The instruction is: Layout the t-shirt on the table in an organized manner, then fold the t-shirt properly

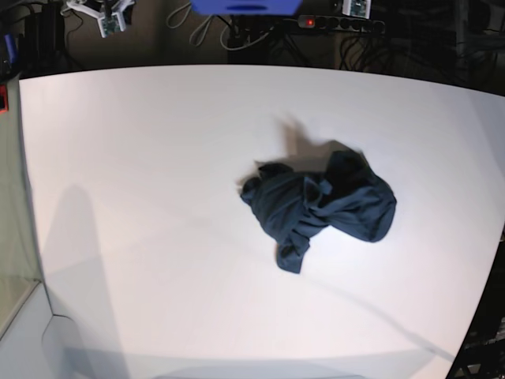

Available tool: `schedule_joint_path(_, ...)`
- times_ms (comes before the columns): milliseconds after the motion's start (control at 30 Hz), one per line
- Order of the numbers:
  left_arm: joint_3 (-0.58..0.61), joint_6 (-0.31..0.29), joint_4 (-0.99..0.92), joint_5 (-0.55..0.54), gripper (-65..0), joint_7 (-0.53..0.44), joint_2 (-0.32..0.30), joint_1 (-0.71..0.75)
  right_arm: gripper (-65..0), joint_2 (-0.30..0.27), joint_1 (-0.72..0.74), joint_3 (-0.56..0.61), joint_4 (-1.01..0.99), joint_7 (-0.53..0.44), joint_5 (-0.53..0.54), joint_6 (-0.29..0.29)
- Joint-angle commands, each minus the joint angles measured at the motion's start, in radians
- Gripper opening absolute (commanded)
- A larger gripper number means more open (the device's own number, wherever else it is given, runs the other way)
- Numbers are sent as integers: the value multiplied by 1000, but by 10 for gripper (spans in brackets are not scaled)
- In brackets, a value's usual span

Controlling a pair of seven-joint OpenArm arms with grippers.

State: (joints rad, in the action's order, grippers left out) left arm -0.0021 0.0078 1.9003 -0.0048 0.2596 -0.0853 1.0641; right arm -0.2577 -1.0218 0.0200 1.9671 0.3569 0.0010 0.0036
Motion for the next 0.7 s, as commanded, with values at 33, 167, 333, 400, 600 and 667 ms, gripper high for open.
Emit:
schedule_joint_path(33, 1, 4, 52, 2, -650, -15, 0, 28, -650, -4, -25, -9, 53, -19, 4, 2)
schedule_joint_path(167, 1, 4, 91, 2, -650, -15, 0, 28, -650, -4, -18, -12, 73, -23, 4, 2)
schedule_joint_path(333, 1, 4, 117, 2, -650, -19, 0, 20, -650, -4, 28, -21, 77, -25, 4, 2)
schedule_joint_path(400, 0, 4, 123, 2, -650, -21, 0, 3, -650, -4, 59, -21, 79, -25, 4, 2)
schedule_joint_path(600, 0, 4, 126, 1, -650, -21, 0, -54, -650, 1, 183, -18, 81, -25, 4, 2)
schedule_joint_path(667, 0, 4, 126, -1, -650, -21, 2, -80, -650, 2, 235, -16, 81, -25, 4, 2)
